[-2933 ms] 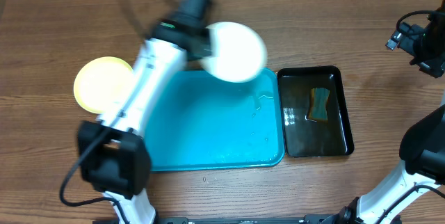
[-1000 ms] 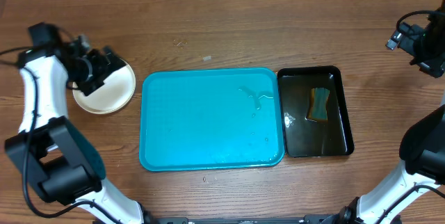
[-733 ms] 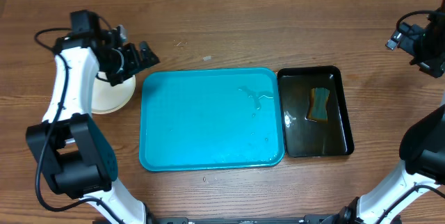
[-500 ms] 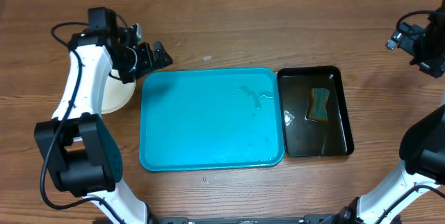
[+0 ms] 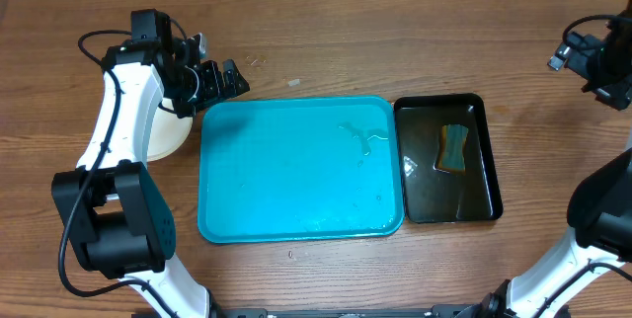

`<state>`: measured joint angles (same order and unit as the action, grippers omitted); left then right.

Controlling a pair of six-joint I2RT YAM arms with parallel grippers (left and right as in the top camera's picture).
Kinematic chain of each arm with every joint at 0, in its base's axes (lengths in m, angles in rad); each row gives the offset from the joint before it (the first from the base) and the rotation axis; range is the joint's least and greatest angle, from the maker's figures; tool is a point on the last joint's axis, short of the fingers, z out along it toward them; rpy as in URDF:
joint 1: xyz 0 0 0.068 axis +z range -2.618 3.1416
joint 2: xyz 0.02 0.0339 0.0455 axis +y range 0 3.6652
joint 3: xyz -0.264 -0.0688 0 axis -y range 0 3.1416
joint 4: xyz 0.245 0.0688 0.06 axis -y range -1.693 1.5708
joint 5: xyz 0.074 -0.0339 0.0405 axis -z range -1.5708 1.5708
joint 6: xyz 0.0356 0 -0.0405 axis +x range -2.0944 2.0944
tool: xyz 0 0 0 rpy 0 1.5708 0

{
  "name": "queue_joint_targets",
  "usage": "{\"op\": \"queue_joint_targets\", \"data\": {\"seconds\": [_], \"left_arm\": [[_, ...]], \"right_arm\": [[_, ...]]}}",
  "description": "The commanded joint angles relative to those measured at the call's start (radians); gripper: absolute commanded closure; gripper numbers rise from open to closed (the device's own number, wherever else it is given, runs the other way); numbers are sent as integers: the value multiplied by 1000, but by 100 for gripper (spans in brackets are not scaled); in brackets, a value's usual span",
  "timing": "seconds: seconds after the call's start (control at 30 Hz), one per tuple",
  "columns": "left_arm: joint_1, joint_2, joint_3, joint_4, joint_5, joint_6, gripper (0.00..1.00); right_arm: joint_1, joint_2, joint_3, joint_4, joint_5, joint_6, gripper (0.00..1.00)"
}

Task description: Clean dirty plates on tray and stack at the side

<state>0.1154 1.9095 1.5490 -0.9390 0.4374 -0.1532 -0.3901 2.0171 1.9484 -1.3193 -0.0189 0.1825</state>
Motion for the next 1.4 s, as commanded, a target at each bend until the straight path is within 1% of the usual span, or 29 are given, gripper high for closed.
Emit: {"op": "queue_joint_targets", "data": {"seconds": [0.0,0.13,0.37,0.6,0.67,0.77,1.0,1.13,1.2,1.37], "left_arm": [[-1,0,-2,2,-4,18,0],[-1,0,-2,2,-3,18,0],[-1,0,-2,2,-4,18,0],[-1,0,-2,2,-4,18,0],[-1,0,-2,2,-4,19,0],[-1,0,-2,2,-4,18,0],[-1,0,-2,2,-3,18,0],[-1,0,-2,2,-3,18,0],[-1,0,-2,2,-4,18,0],[-1,0,-2,2,-3,18,0]], "right_arm": [[39,-58,14,5,6,0,0],[92,-172,14,5,6,0,0],[254,-501,15,5,6,0,0],[467,-849,15,5,6,0,0],[506,-935,14,5,6,0,0],[535,-1053,14,-3,7,0,0],[537,-1316,-13,-28,32,-15,0],[523,-1469,-132,30,29,-16,0],[512,-1543,-227,93,27,-35,0],[496,-1713,-546,348,18,-60,0]]}}
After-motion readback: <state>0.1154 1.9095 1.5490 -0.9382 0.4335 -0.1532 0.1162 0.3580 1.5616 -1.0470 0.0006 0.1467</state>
